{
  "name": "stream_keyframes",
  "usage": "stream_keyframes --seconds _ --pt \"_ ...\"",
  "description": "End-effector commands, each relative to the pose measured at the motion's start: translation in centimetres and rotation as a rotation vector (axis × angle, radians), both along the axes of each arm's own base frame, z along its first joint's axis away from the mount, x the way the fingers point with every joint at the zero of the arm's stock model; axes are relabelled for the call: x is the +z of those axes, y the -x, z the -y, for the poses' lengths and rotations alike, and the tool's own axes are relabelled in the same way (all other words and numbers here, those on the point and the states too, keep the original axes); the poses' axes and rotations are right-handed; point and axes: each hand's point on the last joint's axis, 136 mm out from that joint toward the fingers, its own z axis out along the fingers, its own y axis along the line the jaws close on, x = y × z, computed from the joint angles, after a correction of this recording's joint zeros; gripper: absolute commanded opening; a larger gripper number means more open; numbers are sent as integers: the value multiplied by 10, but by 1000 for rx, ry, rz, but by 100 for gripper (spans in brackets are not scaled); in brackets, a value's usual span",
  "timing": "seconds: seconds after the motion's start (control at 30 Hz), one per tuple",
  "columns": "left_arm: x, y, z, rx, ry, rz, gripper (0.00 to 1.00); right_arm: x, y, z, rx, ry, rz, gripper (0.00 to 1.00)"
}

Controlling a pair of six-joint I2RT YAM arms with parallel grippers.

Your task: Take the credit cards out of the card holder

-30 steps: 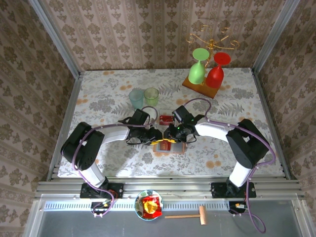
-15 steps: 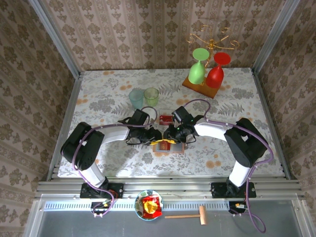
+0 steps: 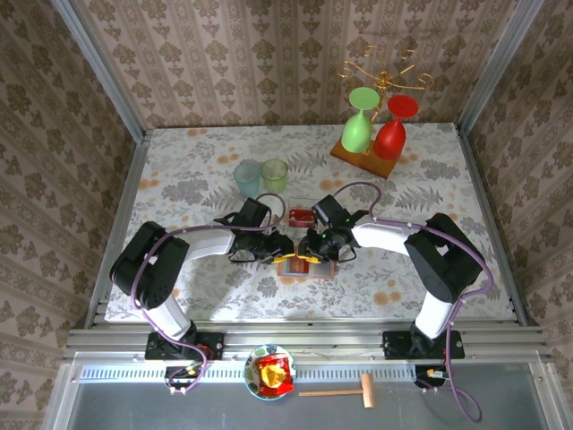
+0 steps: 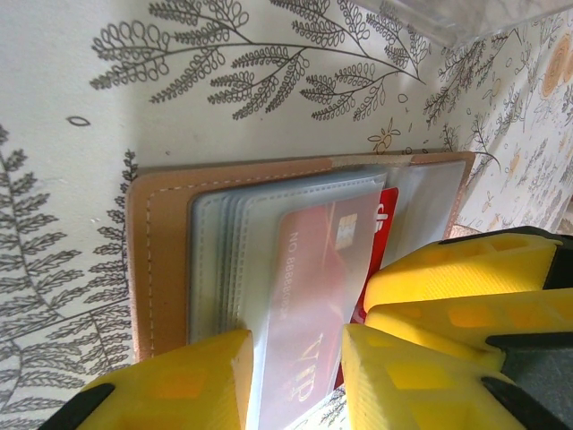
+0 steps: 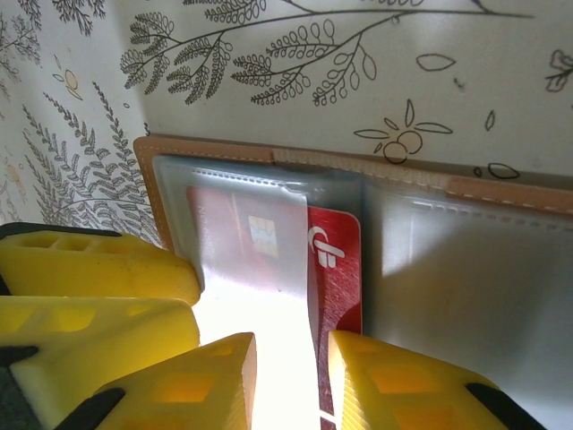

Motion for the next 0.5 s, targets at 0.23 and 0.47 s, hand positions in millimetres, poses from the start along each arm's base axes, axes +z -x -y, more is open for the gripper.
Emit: stream_keyframes --seconds 0.23,0.47 --pt "-8 8 -8 -1 -42 -26 33 -5 6 17 4 84 0 28" --pt "-3 5 -6 1 -31 -12 33 8 0 16 -4 60 42 28"
